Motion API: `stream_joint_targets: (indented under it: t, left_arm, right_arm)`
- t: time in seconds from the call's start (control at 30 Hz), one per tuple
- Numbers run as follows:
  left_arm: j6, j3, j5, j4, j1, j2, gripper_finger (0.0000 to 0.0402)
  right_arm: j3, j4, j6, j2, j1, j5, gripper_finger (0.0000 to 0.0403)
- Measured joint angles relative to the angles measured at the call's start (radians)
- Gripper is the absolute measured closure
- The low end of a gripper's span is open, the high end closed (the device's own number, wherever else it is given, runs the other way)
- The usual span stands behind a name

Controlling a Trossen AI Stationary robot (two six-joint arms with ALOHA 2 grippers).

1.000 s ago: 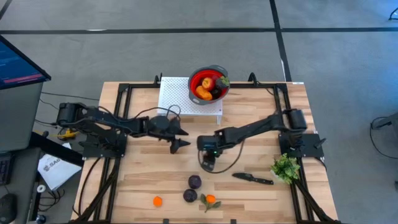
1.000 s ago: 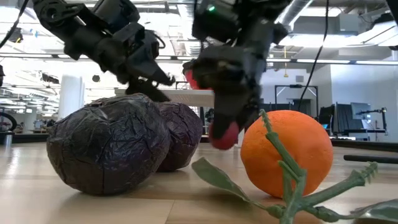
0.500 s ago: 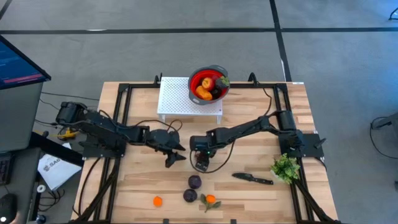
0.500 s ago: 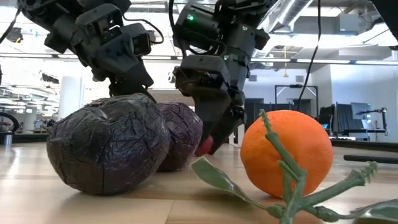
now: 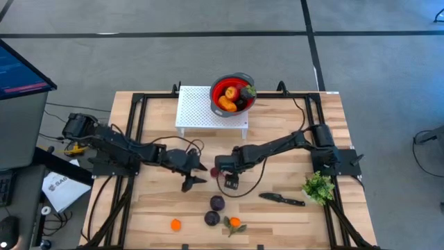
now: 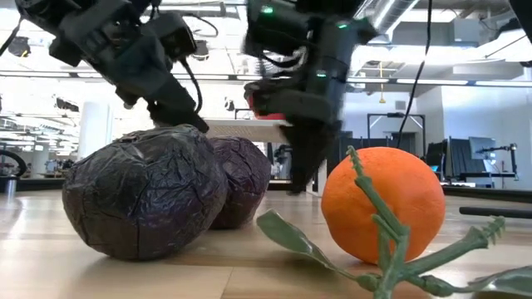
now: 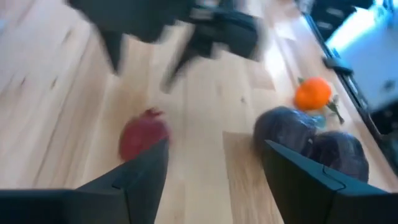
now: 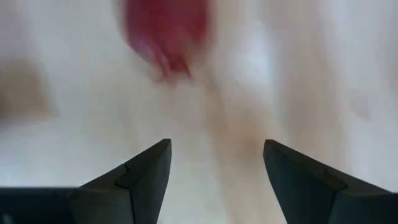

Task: Pick & Place Fruit
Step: Put the pomegranate into the red strainer on the shelf

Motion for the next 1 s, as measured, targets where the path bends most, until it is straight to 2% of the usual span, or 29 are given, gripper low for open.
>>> stream_joint_targets:
  t: [0.07,0.1,0.27,0.33,0.53,0.6,0.67,0.8,1.0]
  left_arm:
    - [0.064,0.0,-0.019,0.028,-0.013,0.0,0.0141]
    - [0.072,0.001,-0.027,0.037,-0.013,0.0,0.0135]
    - [0.042,0.036,-0.074,0.048,0.03,0.036,0.0099]
    - [0.028,0.076,-0.07,0.065,0.044,0.097,0.0089]
    - [-0.075,0.171,-0.106,0.041,0.052,0.271,0.0093]
    - [-0.127,0.209,-0.129,0.057,0.052,0.326,0.0101]
    - [-0.182,0.217,-0.162,0.013,0.052,0.339,0.0107]
    - [-0.233,0.232,-0.223,-0.051,0.05,0.355,0.0116]
    - [-0.263,0.226,-0.226,-0.062,0.051,0.351,0.0124]
  right_arm:
    - [-0.029,-0.053,0.001,-0.035,0.023,0.086,0.0153]
    - [-0.042,-0.024,0.013,-0.05,0.033,0.113,0.0154]
    - [-0.177,-0.02,0.147,-0.16,0.086,0.231,0.0154]
    - [-0.232,-0.032,0.208,-0.211,0.102,0.276,0.0154]
    - [-0.345,0.074,0.305,-0.312,0.115,0.307,0.0154]
    - [-0.374,0.061,0.313,-0.344,0.12,0.318,0.0154]
    - [-0.387,0.133,0.316,-0.352,0.121,0.324,0.0154]
    - [-0.396,0.161,0.311,-0.355,0.127,0.331,0.0154]
    - [-0.398,0.19,0.278,-0.337,0.135,0.345,0.0154]
